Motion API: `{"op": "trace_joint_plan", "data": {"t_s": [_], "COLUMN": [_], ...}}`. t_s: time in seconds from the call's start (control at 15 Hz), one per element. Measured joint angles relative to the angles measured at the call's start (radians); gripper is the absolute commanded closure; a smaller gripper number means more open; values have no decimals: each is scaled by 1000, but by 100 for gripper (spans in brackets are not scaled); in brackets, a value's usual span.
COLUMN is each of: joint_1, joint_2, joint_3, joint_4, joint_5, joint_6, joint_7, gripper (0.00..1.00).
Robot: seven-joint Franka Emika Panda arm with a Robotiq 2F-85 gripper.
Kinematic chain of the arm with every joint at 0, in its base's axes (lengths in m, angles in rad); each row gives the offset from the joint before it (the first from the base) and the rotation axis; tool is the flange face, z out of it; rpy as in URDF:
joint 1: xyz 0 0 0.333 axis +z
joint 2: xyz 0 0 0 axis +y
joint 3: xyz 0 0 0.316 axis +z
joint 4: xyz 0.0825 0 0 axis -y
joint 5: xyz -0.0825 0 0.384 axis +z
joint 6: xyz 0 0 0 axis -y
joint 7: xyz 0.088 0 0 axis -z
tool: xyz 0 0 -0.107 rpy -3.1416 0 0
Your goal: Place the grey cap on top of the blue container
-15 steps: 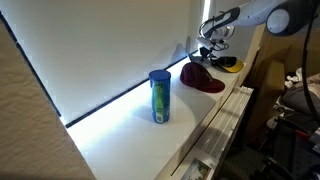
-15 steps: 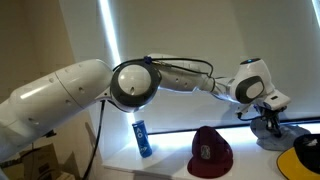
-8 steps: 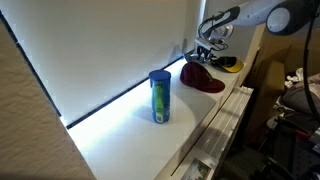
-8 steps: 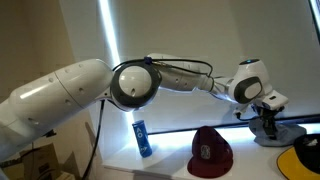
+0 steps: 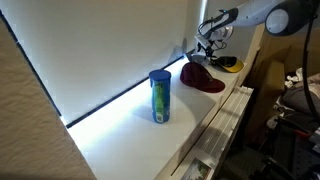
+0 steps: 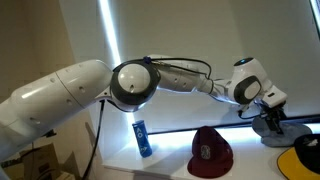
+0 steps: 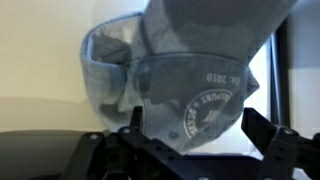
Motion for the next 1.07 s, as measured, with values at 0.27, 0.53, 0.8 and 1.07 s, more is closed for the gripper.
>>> {"op": "trace_joint_plan", "data": {"t_s": [0.27,0.53,0.8,1.07], "joint_1": [-15,-39,-70,-128], "joint_2": [-6,-8,-7,-4], "joint_3": [-60,-62,16,124], "joint_4": [-7,-7,5,25], "joint_5": [1,1,35,67], "joint_6": [88,87,103,108], "joint_7": [53,48,-45,-167], "gripper": [0,0,0,0]}}
